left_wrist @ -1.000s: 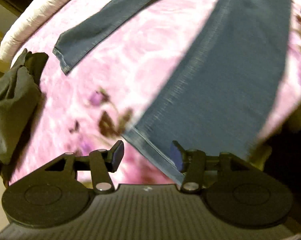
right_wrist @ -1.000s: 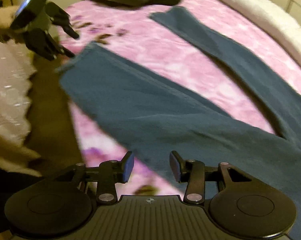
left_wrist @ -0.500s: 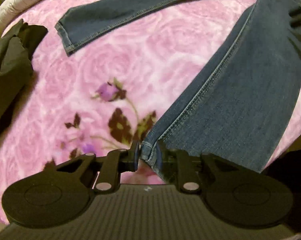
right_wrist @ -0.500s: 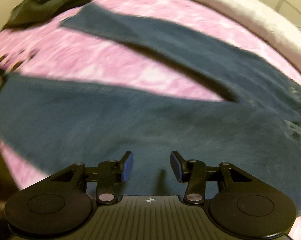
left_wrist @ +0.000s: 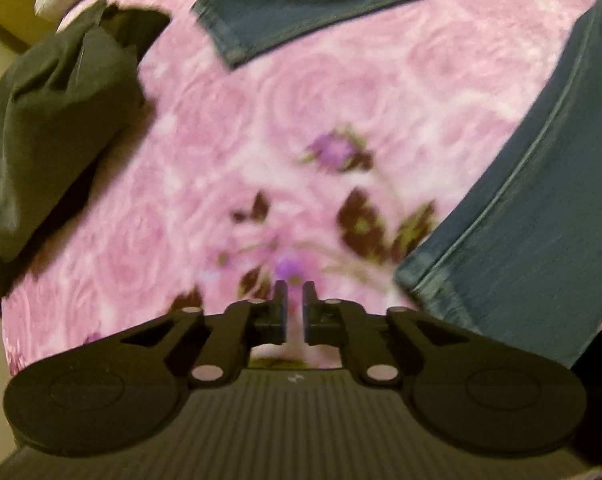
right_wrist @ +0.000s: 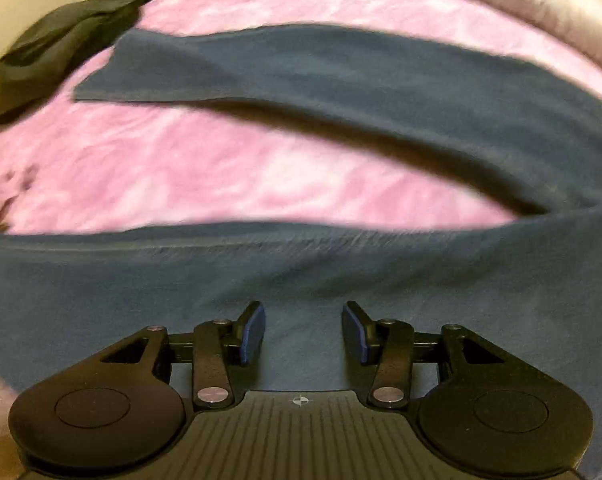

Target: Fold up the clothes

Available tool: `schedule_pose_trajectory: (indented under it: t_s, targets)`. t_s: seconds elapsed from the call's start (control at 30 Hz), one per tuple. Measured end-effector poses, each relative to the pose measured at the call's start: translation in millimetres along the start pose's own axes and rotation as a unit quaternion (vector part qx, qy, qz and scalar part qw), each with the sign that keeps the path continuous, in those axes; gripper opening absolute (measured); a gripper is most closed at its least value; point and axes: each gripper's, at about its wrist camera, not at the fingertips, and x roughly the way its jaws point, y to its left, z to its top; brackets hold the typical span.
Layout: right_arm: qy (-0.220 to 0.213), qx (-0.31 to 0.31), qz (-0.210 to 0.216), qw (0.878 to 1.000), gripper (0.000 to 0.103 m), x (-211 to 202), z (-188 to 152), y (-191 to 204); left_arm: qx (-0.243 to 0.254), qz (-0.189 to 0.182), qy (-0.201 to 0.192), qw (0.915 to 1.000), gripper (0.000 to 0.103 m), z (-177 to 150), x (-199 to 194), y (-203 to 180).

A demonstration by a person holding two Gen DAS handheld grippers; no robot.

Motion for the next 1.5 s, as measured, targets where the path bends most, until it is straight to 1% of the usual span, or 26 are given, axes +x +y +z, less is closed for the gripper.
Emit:
schedule_pose_trajectory:
  t_s: [0.03, 0.07, 0.17, 0.23, 0.3, 0.4, 0.47, 0.53, 0.63, 0.73, 0.77, 0.8, 0.87, 0.97, 1.07, 1.17, 1.2, 1.23, 1.27, 1.3, 1.33, 1.37, 1.4, 1.47, 1.5]
  targets:
    - [0.009, -0.005, -0.001, 1.000, 0.047, -4, -5, 1, 0.011, -0.005, -0.008, 0.9999, 0.009, 5, -3, -7]
    - [0.019, -0.010, -0.002, 1.000, 0.047, -7, -11, 1, 0.021, -0.010, -0.015, 0.9996, 0.012, 10, -6, -14]
    - [0.020, 0.022, -0.025, 0.999, 0.047, -32, -29, -12, 0.058, -0.031, -0.042, 0.9970, 0.025, 29, -19, -46]
    - [0.006, 0.060, -0.054, 0.997, 0.047, -54, -39, -41, 0.085, -0.040, -0.063, 0.9935, 0.032, 44, -27, -71]
    - [-0.008, 0.098, -0.082, 0.992, 0.049, -76, -48, -71, 0.114, -0.050, -0.085, 0.9885, 0.033, 61, -36, -99]
    - [-0.028, 0.154, -0.125, 0.980, 0.052, -109, -62, -115, 0.163, -0.075, -0.122, 0.9761, 0.037, 89, -49, -151]
    - [-0.040, 0.193, -0.150, 0.969, 0.054, -129, -77, -158, 0.203, -0.089, -0.140, 0.9650, 0.041, 108, -56, -190]
    - [-0.050, 0.221, -0.171, 0.959, 0.056, -146, -89, -199, 0.230, -0.102, -0.150, 0.9561, 0.041, 130, -61, -231]
    - [-0.059, 0.231, -0.194, 0.952, 0.057, -163, -100, -260, 0.258, -0.119, -0.162, 0.9449, 0.041, 164, -68, -293]
    - [-0.064, 0.240, -0.209, 0.946, 0.057, -167, -111, -319, 0.281, -0.129, -0.163, 0.9370, 0.041, 193, -68, -353]
    - [-0.067, 0.244, -0.204, 0.946, 0.057, -168, -112, -334, 0.286, -0.133, -0.160, 0.9353, 0.042, 203, -65, -371]
    - [-0.075, 0.245, -0.188, 0.948, 0.057, -169, -112, -354, 0.291, -0.137, -0.157, 0.9337, 0.042, 213, -63, -390]
    - [-0.095, 0.220, -0.152, 0.959, 0.057, -170, -106, -379, 0.300, -0.143, -0.152, 0.9308, 0.042, 234, -58, -424]
    - [-0.104, 0.147, -0.105, 0.978, 0.057, -162, -84, -423, 0.309, -0.141, -0.149, 0.9286, 0.043, 266, -48, -466]
    - [-0.105, 0.097, -0.063, 0.988, 0.057, -144, -62, -460, 0.309, -0.133, -0.148, 0.9300, 0.043, 295, -37, -494]
    - [-0.088, 0.073, -0.008, 0.993, 0.056, -112, -39, -489, 0.309, -0.128, -0.143, 0.9313, 0.044, 319, -28, -515]
    - [-0.081, 0.066, 0.012, 0.994, 0.056, -99, -33, -497, 0.312, -0.126, -0.140, 0.9310, 0.045, 321, -27, -518]
    - [-0.067, 0.059, 0.026, 0.996, 0.053, -88, -28, -500, 0.315, -0.124, -0.138, 0.9307, 0.046, 324, -25, -520]
    - [-0.061, 0.048, 0.031, 0.997, 0.048, -83, -26, -500, 0.318, -0.122, -0.135, 0.9304, 0.046, 326, -23, -523]
    - [-0.054, 0.037, 0.035, 0.997, 0.037, -78, -23, -500, 0.321, -0.120, -0.132, 0.9300, 0.046, 329, -22, -525]
    - [-0.052, 0.035, 0.039, 0.997, 0.021, -78, -23, -500, 0.323, -0.119, -0.129, 0.9298, 0.046, 331, -21, -527]
    - [-0.047, 0.040, 0.050, 0.997, 0.014, -81, -23, -500, 0.324, -0.119, -0.127, 0.9301, 0.046, 332, -22, -527]
    - [-0.047, 0.035, 0.043, 0.997, 0.003, -86, -23, -499, 0.324, -0.119, -0.126, 0.9302, 0.046, 333, -23, -527]
    - [-0.048, 0.025, 0.028, 0.998, 0.003, -97, -22, -498, 0.322, -0.118, -0.129, 0.9304, 0.046, 336, -27, -528]
    - [-0.056, 0.022, 0.032, 0.998, 0.003, -104, -18, -499, 0.319, -0.118, -0.135, 0.9308, 0.046, 337, -29, -528]
